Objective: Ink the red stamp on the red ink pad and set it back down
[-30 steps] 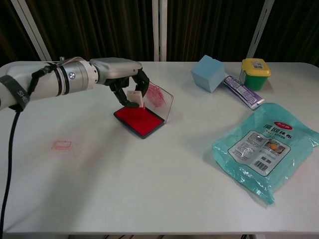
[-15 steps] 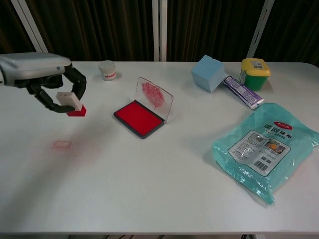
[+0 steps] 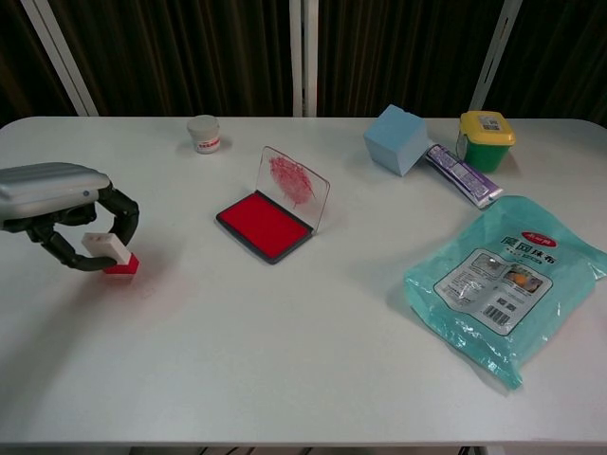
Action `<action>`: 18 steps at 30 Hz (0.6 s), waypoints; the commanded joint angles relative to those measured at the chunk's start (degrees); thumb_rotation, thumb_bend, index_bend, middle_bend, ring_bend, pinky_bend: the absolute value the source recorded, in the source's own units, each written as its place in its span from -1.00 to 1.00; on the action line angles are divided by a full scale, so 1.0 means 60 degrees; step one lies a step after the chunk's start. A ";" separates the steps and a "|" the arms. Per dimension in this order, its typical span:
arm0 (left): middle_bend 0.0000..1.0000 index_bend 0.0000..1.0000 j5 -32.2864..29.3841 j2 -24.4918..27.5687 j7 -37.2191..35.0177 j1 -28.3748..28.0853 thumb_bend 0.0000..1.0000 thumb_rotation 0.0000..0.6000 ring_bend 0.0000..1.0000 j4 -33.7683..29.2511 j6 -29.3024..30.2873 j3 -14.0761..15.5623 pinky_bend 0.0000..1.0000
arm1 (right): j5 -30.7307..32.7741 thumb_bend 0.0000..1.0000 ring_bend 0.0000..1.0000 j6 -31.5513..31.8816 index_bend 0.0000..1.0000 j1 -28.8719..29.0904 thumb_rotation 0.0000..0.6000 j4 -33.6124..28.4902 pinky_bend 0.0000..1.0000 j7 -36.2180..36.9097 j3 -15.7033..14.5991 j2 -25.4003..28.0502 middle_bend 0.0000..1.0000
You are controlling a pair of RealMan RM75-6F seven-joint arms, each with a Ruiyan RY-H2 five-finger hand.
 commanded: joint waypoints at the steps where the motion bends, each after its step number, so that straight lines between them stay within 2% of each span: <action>1: 0.19 0.21 0.0026 -0.0156 -0.0199 0.0007 -0.17 1.00 1.00 0.0220 -0.0104 0.0003 0.98 | 0.0027 -0.61 -1.00 -0.0015 -1.00 0.0001 1.00 -0.0039 -1.00 -0.0059 0.0005 0.0016 -1.00; 18: 0.16 0.18 0.0276 -0.0335 -0.0832 0.0054 -0.19 1.00 1.00 0.0855 -0.0205 0.0091 0.98 | 0.0078 -0.61 -1.00 -0.0117 -1.00 0.0033 1.00 -0.0076 -1.00 -0.0178 -0.0012 -0.0033 -1.00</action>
